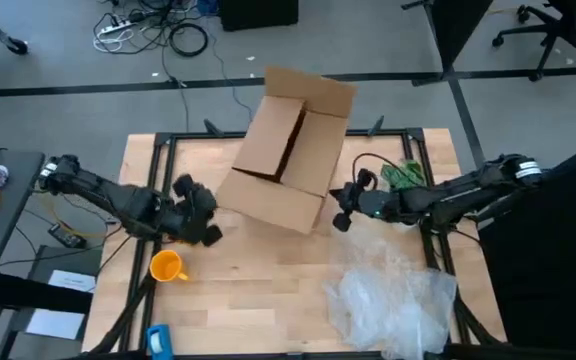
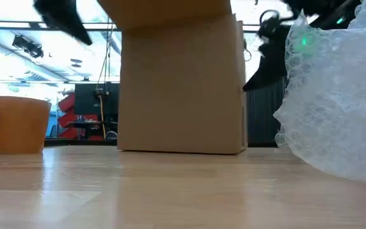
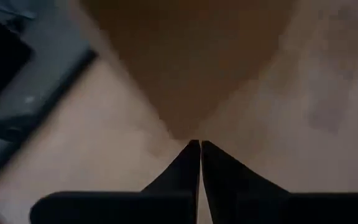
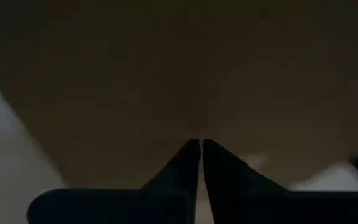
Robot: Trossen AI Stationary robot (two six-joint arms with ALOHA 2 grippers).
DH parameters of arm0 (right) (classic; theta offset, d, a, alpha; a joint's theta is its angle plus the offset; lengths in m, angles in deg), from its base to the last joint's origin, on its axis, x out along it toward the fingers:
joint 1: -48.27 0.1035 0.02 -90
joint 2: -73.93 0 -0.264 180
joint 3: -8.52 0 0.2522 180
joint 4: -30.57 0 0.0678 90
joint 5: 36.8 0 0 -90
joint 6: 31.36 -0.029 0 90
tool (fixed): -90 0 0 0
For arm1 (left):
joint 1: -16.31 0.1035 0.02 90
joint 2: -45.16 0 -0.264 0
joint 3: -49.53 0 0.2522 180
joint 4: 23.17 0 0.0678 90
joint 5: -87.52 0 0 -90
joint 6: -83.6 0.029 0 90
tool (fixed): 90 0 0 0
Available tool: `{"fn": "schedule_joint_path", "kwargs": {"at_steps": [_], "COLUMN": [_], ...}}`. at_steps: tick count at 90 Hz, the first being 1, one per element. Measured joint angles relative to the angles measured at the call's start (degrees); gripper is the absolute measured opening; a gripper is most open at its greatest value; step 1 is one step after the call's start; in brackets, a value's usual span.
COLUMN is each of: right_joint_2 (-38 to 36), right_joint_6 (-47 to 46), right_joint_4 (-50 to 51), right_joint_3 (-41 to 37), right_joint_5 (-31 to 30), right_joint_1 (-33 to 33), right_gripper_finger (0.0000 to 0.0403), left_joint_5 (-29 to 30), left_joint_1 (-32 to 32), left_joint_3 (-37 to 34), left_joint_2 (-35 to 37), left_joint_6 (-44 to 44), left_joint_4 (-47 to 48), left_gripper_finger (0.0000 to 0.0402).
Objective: Wrap mug
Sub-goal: Move the brown box to the top center of the table
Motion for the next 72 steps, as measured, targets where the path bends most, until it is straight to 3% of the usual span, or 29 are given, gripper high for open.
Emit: {"fn": "schedule_joint_path", "kwargs": {"at_steps": [17, 31, 53, 64, 72], "right_joint_2": [2.9, 0.4, -9.6, -8.9, -5.2], "right_joint_6": [4.4, 6.0, 1.9, -5.9, -9.5], "right_joint_4": [0.9, 3.2, 6.8, 7.0, 4.4], "right_joint_3": [0.0, -0.1, 0.0, -0.6, -1.9], "right_joint_5": [0.0, 0.7, 16.5, 27.0, 29.1], "right_joint_1": [-7.4, -10.0, -2.2, 1.2, 3.9], "right_gripper_finger": [0.0000, 0.0000, 0.0000, 0.0000, 0.0000], "left_joint_5": [0.7, 0.3, 0.6, 8.5, 15.2], "left_joint_1": [-6.9, -10.1, -14.6, -15.2, -15.1], "left_joint_3": [-8.3, -12.6, -13.0, -13.0, -13.0], "left_joint_2": [0.0, 0.0, -0.1, -1.2, -3.2], "left_joint_6": [-6.8, -8.6, -12.2, -12.1, -11.7], "left_joint_4": [-10.6, -20.6, -23.7, -23.7, -23.5], "left_gripper_finger": [0.0000, 0.0000, 0.0000, 0.0000, 0.0000]}}
